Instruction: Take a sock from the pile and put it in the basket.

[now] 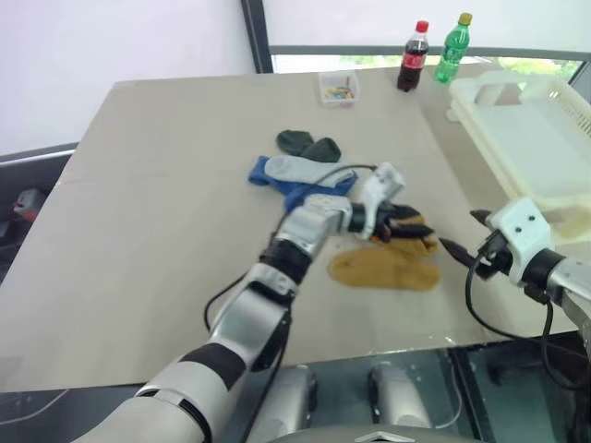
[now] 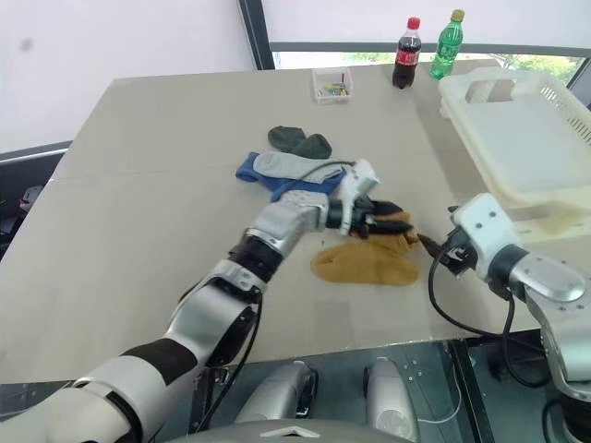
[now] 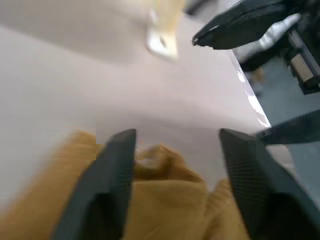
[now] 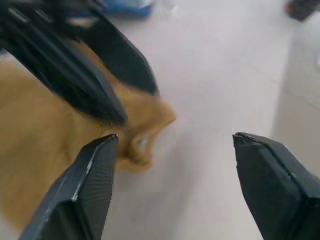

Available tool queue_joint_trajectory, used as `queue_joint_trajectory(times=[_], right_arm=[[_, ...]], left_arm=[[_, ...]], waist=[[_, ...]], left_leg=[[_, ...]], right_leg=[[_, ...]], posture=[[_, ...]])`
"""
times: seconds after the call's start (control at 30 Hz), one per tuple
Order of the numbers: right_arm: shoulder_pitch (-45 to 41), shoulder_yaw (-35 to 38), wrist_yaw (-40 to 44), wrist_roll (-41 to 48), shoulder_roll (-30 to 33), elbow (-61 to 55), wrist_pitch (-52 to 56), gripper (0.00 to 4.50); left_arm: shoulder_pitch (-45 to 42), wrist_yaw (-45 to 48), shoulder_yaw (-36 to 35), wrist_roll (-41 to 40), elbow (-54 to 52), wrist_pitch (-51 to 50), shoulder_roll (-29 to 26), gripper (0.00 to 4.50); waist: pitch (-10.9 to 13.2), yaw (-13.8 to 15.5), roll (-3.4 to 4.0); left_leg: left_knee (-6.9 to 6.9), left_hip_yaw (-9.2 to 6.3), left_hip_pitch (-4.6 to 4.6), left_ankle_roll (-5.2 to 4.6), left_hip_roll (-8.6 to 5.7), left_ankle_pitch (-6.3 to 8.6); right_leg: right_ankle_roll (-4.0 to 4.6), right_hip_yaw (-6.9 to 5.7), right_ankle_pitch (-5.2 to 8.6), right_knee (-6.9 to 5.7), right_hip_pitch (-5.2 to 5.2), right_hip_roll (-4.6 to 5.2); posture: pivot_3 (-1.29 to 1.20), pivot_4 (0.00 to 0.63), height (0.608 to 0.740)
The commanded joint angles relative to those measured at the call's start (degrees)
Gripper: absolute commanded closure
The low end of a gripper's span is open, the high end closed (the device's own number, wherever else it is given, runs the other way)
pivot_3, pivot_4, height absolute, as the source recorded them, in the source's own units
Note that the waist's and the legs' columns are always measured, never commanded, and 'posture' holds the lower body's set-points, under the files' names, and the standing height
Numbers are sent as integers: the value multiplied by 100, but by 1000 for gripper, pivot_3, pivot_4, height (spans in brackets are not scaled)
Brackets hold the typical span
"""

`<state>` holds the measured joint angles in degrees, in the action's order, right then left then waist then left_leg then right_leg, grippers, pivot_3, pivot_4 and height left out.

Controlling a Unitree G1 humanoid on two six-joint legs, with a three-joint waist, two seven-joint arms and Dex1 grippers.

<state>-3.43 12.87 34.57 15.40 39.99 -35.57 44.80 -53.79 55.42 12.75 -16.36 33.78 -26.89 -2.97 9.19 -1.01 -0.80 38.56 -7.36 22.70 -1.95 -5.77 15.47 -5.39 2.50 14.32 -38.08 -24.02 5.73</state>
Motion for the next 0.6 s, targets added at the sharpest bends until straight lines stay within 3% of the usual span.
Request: queue_joint_trajectory(times=[0.03,0.33,0.53,0.6], right_arm=[[-360,8,-290,208,-201,4,417,955],[-1173,-424,-668,356,-698,1149,1102,955],[-1349,-862,-537,158,-561,1889,920,955],[-1391,-1120,-446,-3,-472,2154,658,1502]], left_arm=[[344,-352,-292,-147,-1092,-361,-174,1795],[1163,-1149,-93,500,-1611,-180,-528,1795],[1379,-1343,207,958,-1312,-12,-588,1795],[1434,-1359,215,971,-1158,48,-518,2296]], waist=[[-1,30,0],[-1,159,1],[-3,162,3],[-7,162,5]], left_leg=[[1,0,1,0,-1,0],[9,-8,8,-1,-12,1],[10,-5,9,-1,-13,1],[10,-7,9,-1,-13,1]], right_leg=[[0,0,0,1,0,1],[1,-12,-1,7,5,9],[1,-11,-1,8,4,10],[1,-12,-1,7,4,10]], posture=[[0,150,740],[0,150,740],[0,150,740],[0,150,740]])
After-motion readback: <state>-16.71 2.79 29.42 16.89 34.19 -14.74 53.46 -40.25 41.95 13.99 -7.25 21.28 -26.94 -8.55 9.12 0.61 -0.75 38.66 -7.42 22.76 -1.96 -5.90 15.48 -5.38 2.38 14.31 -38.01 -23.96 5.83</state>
